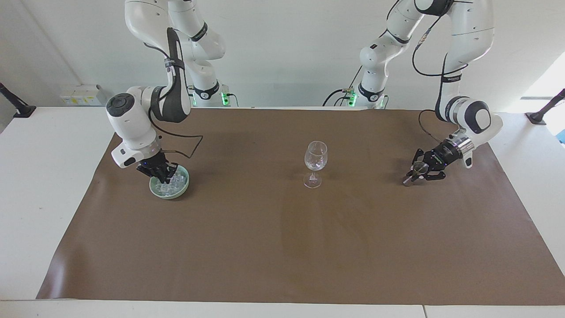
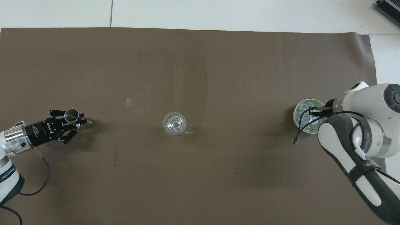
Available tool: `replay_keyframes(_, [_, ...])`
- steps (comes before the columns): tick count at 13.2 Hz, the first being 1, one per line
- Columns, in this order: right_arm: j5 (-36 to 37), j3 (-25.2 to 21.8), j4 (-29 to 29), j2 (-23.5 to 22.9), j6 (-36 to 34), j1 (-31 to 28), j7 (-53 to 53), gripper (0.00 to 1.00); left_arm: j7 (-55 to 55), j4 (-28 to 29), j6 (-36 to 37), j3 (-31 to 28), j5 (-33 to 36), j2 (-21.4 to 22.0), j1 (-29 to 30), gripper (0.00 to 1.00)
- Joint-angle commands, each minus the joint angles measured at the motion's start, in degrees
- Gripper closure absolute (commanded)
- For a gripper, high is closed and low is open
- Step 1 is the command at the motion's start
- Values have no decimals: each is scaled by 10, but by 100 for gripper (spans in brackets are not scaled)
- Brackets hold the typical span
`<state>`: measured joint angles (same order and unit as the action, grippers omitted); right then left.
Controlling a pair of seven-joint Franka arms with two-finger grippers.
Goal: Pour wine and add ice with both arms
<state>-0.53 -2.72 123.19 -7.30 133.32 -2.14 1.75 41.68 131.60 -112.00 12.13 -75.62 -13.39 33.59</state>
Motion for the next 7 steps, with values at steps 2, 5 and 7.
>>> replay_keyframes(2, [1, 4, 7, 16, -9, -8, 14, 100, -20, 13, -8, 4, -25, 9, 0, 100])
replay_keyframes(5, [1, 4, 7, 16, -11, -8, 16, 51, -24, 13, -12, 5, -35, 9, -6, 100])
replay_keyframes(7, [1, 4, 6, 16, -13, -9, 18, 45, -30, 18, -14, 5, -40, 9, -6, 100])
